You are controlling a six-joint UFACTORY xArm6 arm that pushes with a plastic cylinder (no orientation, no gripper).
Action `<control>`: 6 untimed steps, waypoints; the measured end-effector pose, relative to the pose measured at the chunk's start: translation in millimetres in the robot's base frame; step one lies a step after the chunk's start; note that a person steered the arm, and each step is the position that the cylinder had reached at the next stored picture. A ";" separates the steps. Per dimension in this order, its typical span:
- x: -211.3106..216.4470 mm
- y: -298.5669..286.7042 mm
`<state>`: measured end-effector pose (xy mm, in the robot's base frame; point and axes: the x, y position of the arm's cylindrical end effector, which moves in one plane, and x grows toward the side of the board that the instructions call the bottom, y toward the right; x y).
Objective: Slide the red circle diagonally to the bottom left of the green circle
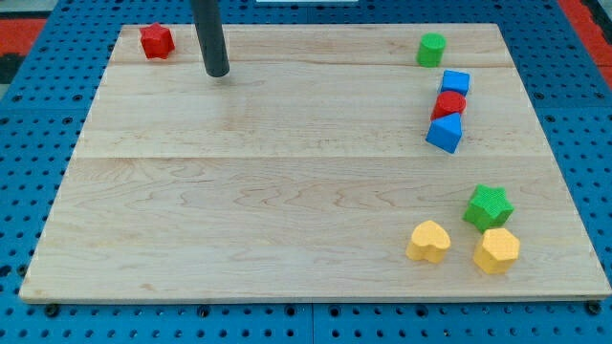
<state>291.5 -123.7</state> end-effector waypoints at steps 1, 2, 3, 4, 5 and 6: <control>0.0 28.0; 0.0 106.6; -0.1 213.5; -4.7 339.4; 13.1 406.5; 70.4 379.2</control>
